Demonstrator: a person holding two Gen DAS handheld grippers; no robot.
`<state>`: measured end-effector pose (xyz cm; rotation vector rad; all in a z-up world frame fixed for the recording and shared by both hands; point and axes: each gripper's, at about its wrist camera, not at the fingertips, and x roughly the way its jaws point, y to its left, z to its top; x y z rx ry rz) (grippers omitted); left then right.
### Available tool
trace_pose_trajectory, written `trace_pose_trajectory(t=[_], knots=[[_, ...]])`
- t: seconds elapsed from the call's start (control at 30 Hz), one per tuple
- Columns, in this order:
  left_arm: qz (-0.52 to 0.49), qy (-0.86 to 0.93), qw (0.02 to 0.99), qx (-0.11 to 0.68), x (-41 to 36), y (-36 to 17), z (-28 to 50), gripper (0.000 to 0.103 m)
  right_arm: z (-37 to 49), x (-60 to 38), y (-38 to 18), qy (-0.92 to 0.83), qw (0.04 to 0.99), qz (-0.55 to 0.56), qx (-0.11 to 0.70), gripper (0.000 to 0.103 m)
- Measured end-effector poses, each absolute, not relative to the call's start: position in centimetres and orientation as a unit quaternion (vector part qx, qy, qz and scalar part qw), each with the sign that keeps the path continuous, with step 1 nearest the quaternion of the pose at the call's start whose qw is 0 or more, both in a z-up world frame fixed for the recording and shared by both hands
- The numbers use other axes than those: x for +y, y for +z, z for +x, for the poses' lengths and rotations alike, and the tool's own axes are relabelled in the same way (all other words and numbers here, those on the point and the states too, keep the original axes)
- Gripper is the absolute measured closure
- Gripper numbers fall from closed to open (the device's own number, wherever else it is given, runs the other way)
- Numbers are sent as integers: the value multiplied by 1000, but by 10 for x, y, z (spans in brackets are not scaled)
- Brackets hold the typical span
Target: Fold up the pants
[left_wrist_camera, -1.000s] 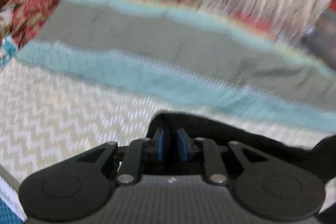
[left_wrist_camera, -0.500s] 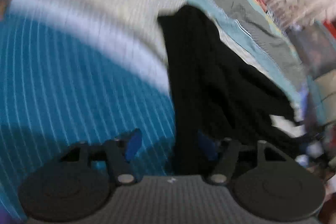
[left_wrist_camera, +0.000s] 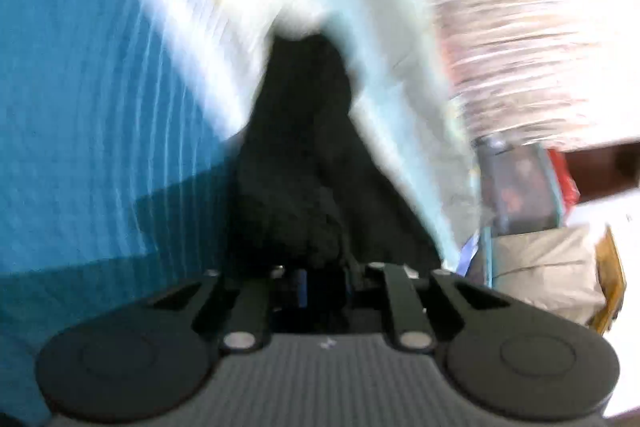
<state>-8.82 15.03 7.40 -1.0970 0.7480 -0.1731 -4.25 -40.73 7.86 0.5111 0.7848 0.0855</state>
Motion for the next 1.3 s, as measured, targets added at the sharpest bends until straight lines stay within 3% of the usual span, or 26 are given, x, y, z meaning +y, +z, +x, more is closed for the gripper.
trace_pose_trajectory(t=[0.13, 0.3, 0.43, 0.9, 1.0, 1.1, 1.2, 1.3], knots=[[-433, -35, 841, 322, 202, 121, -146, 90, -26, -401, 89, 56, 896, 235, 371, 28], [-457, 43, 795, 396, 228, 62, -174, 89, -6, -408, 61, 41, 874, 270, 401, 28], [-500, 88, 754, 417, 228, 14, -170, 80, 10, -432, 46, 6, 864, 306, 399, 28], [-474, 131, 756, 433, 207, 36, -136, 76, 72, -575, 27, -157, 878, 343, 294, 28], [-468, 146, 753, 438, 202, 37, -125, 76, 108, -590, 22, -113, 871, 380, 290, 59], [-454, 161, 754, 447, 197, 40, -113, 76, 170, -591, 27, -54, 859, 402, 314, 59], [-445, 168, 759, 444, 193, 46, -106, 76, 193, -601, 42, -40, 860, 422, 282, 58], [-438, 173, 758, 452, 190, 44, -101, 76, 176, -609, 48, -45, 878, 408, 246, 44]])
